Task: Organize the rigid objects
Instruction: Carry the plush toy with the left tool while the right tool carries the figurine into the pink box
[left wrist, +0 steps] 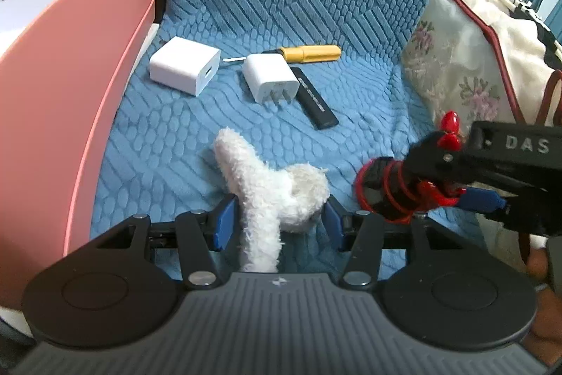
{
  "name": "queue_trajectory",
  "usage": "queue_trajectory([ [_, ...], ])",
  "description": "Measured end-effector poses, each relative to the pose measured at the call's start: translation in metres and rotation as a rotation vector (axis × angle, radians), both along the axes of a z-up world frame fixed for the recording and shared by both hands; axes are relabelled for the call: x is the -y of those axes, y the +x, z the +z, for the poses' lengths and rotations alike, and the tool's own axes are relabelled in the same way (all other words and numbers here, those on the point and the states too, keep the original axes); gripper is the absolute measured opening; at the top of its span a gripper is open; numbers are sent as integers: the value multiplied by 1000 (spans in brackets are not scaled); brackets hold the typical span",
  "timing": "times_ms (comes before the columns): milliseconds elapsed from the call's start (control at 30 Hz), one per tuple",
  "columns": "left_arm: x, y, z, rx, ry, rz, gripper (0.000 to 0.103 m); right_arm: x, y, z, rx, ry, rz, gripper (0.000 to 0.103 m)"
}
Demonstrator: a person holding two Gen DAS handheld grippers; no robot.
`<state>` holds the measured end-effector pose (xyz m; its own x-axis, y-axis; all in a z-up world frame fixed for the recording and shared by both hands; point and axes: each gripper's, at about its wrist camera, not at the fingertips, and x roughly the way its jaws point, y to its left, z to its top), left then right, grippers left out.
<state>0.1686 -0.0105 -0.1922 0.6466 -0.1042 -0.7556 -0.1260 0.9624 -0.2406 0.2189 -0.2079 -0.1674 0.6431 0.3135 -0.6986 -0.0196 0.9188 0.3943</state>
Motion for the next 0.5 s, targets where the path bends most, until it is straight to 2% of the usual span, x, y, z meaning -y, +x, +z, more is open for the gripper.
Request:
queue_trajectory([
  [200, -5, 8, -5, 22, 2, 12, 58, 1, -3, 3, 16, -11, -13, 61],
  [267, -7, 8, -4, 27, -6, 11, 54, 1, -4, 3, 20, -17, -16, 61],
  [367, -8, 7, 2, 37, 8, 11, 49, 1, -5, 5, 25, -23, -17, 61],
  [500, -15, 1, 14, 50, -20, 12, 49, 0, -9, 11, 40, -44, -10, 61],
])
